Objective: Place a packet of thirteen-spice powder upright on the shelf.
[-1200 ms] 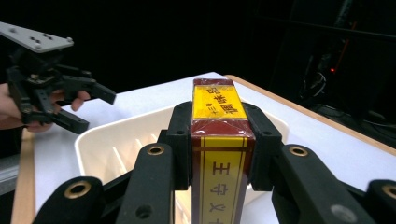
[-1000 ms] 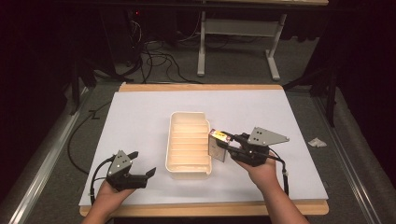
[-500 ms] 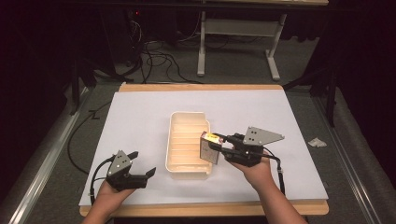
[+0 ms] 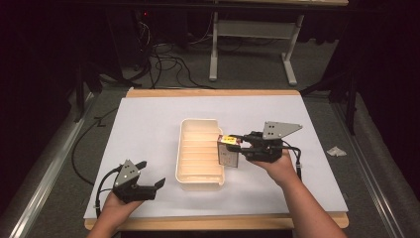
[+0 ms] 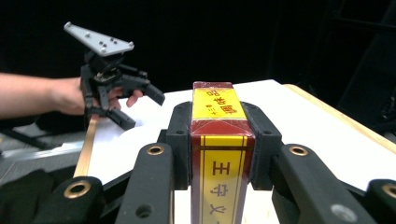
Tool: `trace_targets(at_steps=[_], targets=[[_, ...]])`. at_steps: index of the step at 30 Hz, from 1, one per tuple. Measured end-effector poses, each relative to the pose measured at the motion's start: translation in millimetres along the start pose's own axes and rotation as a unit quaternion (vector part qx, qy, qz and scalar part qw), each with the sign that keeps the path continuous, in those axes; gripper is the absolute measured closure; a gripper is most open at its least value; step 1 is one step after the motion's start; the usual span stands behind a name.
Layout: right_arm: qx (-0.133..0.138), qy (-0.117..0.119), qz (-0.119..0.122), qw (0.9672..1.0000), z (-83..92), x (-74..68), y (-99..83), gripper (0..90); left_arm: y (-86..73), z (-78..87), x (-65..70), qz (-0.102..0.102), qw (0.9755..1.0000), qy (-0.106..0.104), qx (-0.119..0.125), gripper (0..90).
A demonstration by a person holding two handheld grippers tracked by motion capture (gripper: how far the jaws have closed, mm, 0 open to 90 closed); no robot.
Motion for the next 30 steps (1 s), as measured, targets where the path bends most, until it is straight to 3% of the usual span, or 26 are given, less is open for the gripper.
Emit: trace_targets(at_steps=[8, 30], targets=[[-0.015, 0.021, 0.021, 0.9994, -8.5, 0.4, 0.0, 68.8, -0.2, 0.5, 1.1, 0.000, 1.0000, -0.002, -0.001, 11.2], [-0.024, 0.038, 0.013, 0.9989, -25.6, 1.4, -8.0, 68.9, 0.1, 1.1, 0.8, -0.001, 1.0000, -0.001, -0.001, 11.8]])
Point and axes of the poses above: each handheld gripper's, and its own axes: z roughly backward along the jaws, y roughly out of its top, x roughly to its right, the point moved 8 cm from there along -z, roughly forward along the jaws, and after that the axes turned 8 degrees about -y, right-handed, at the moved point
